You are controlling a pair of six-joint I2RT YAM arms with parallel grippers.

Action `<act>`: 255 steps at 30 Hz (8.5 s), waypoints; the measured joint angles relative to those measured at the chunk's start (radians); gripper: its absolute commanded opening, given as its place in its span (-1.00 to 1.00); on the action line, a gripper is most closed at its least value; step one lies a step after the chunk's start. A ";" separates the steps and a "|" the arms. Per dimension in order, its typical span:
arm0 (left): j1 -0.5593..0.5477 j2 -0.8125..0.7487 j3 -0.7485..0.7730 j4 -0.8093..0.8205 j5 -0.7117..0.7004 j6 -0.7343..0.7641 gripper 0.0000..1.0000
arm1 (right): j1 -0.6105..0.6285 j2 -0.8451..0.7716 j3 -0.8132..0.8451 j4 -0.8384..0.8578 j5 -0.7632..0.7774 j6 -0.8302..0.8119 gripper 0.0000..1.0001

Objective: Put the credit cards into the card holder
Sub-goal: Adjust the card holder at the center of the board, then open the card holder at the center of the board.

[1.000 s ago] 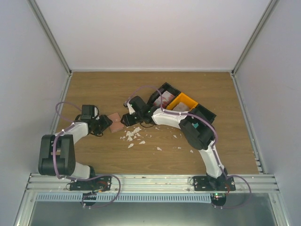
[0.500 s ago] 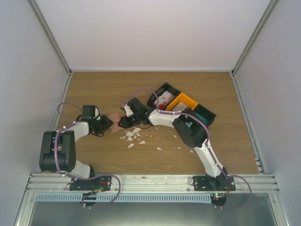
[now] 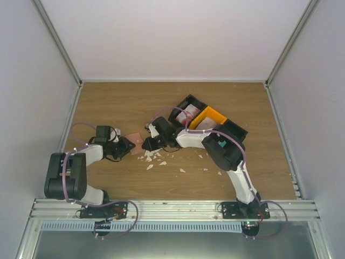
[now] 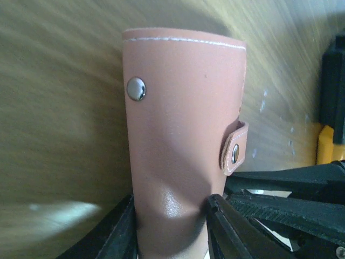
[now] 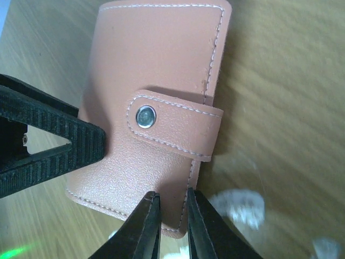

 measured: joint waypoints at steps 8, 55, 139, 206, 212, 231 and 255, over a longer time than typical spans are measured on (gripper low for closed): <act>-0.079 -0.042 -0.071 0.054 0.066 -0.033 -0.73 | 0.003 -0.115 -0.157 0.010 0.048 0.005 -0.56; -0.179 -0.209 -0.021 0.048 0.127 0.022 -1.00 | 0.011 -0.217 -0.017 -0.414 0.578 0.026 -0.24; -0.182 -0.345 0.043 -0.191 -0.142 0.003 0.49 | -0.059 -0.369 -0.169 -0.127 0.013 0.040 -0.99; -0.238 -0.011 0.084 -0.053 0.033 0.073 0.39 | -0.063 -0.274 -0.222 -0.316 0.483 0.006 -0.92; -0.245 -0.004 0.084 -0.023 0.091 0.071 0.28 | -0.063 -0.274 -0.229 -0.301 0.462 0.006 -0.89; -0.336 0.067 0.125 0.105 0.201 0.045 0.17 | -0.072 -0.426 -0.312 -0.259 0.514 0.047 -0.29; -0.506 0.246 0.244 0.122 -0.034 0.078 0.17 | -0.173 -0.628 -0.435 -0.218 0.476 0.016 -0.26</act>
